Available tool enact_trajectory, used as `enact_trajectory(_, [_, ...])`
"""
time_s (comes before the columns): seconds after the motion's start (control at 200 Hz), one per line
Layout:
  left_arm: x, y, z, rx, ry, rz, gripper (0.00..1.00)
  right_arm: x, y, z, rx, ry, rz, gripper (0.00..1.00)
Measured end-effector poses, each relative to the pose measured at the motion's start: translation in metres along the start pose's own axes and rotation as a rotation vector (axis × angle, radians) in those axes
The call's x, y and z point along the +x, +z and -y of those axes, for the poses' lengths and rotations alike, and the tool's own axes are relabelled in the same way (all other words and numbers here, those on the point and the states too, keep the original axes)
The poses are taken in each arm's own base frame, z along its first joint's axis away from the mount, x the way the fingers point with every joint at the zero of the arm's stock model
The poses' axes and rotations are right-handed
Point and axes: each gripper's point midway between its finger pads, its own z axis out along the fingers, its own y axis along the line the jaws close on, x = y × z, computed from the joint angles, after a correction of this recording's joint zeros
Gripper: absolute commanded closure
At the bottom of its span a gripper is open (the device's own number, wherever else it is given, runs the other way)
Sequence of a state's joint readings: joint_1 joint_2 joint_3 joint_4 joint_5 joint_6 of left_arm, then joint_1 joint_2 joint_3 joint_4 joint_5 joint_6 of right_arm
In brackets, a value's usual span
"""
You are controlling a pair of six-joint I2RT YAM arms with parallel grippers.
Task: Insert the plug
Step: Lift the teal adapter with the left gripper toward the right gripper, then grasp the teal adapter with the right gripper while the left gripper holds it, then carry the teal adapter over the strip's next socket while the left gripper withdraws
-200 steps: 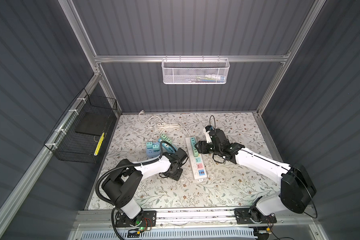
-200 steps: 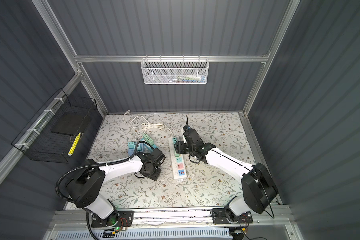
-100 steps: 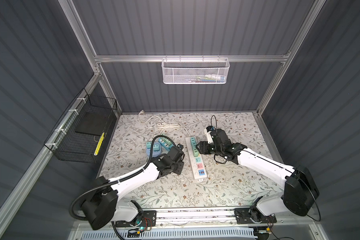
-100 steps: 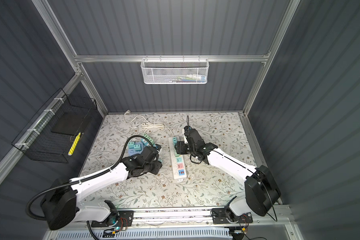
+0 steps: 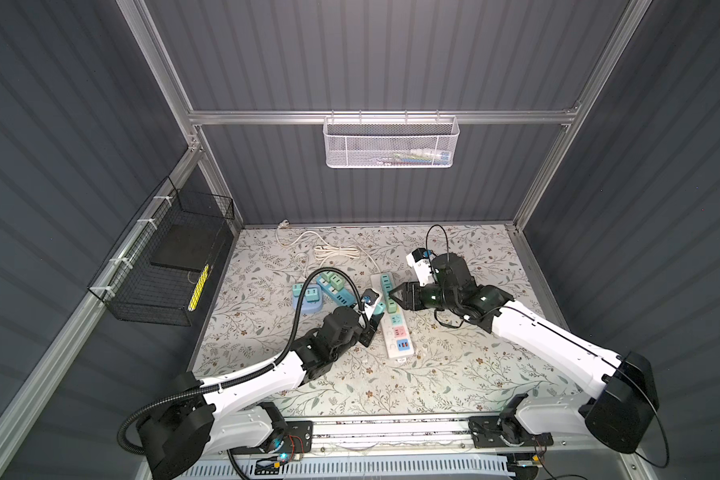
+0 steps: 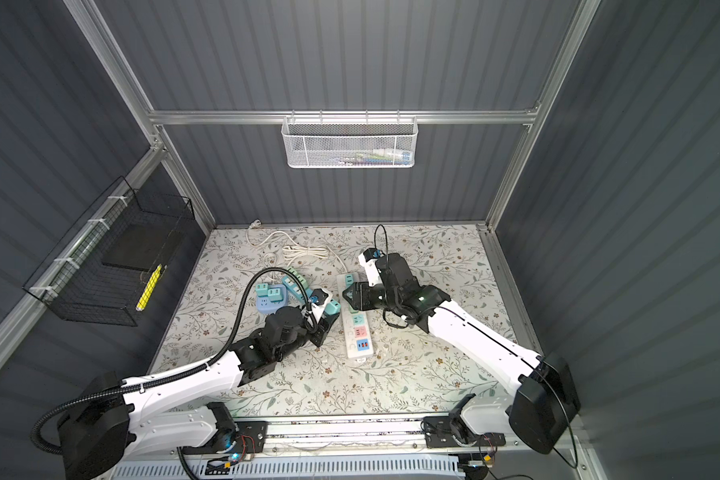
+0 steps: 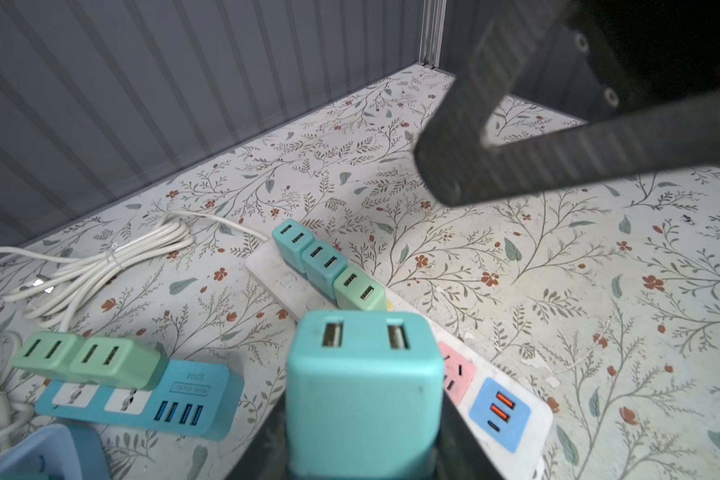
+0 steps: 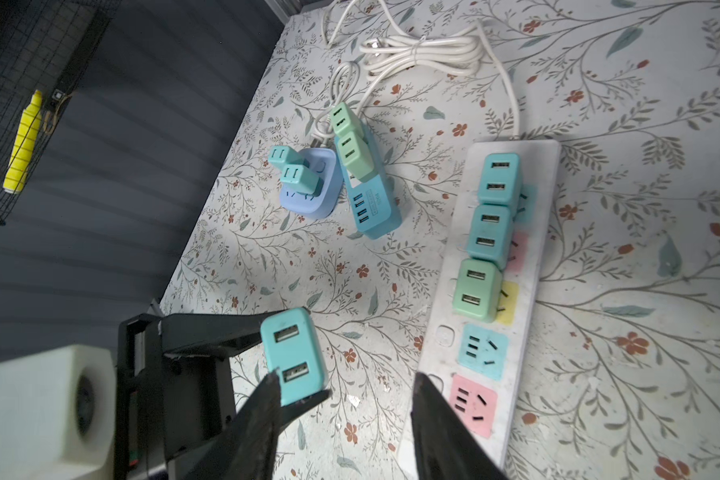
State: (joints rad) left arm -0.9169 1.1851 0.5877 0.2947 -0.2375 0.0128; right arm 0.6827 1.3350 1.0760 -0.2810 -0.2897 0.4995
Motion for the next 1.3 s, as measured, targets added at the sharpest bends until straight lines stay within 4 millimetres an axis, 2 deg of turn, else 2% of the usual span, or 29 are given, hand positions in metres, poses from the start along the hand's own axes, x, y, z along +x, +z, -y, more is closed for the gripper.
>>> enact_trajectory(0.175, [-0.002,0.001,0.001,0.006,0.002,0.009,0.8,0.016,0.018,-0.017,-0.072,-0.017,-0.09,0.47])
enact_trajectory(0.29, [-0.005,0.002,0.003,0.013,0.002,0.008,0.8,0.023,0.03,-0.022,-0.094,-0.019,-0.135,0.53])
enact_trajectory(0.375, [-0.004,0.002,0.003,0.014,0.002,0.005,0.79,0.027,0.035,-0.021,-0.099,-0.021,-0.156,0.58])
enact_trajectory(0.505, [-0.004,0.001,0.002,0.012,0.001,0.0,0.72,0.029,0.039,-0.02,-0.1,-0.029,-0.169,0.74])
enact_trajectory(0.57, [-0.003,-0.001,0.002,0.017,-0.01,-0.003,0.63,0.029,0.039,-0.019,-0.103,-0.044,-0.171,0.78])
enact_trajectory(0.63, [-0.004,-0.002,0.001,0.018,-0.013,-0.002,0.45,0.029,0.039,-0.02,-0.107,-0.051,-0.171,0.8])
enact_trajectory(0.795, [-0.006,-0.003,-0.004,-0.013,-0.04,0.004,0.27,0.026,0.039,-0.022,-0.098,-0.047,-0.152,0.8])
enact_trajectory(0.886, [-0.01,-0.011,-0.014,-0.062,-0.081,0.027,0.23,0.018,0.032,-0.017,-0.049,-0.063,-0.099,0.8])
enact_trajectory(0.961, [-0.011,-0.023,-0.024,-0.111,-0.138,0.059,0.14,0.009,0.023,-0.011,0.003,-0.079,-0.041,0.8])
enact_trajectory(1.041, [-0.005,-0.043,-0.046,-0.22,-0.241,0.1,0.01,0.001,0.017,-0.004,0.061,-0.095,0.017,0.8])
enact_trajectory(1.071, [0.0,-0.05,-0.055,-0.266,-0.29,0.11,0.0,0.001,0.017,0.0,0.087,-0.103,0.034,0.81])
enact_trajectory(1.171, [0.027,-0.077,-0.09,-0.468,-0.492,0.127,0.0,0.021,0.024,0.015,0.194,-0.147,0.051,0.82])
enact_trajectory(1.301, [0.062,-0.097,-0.113,-0.646,-0.652,0.102,0.0,0.059,0.039,0.029,0.299,-0.211,0.02,0.82])
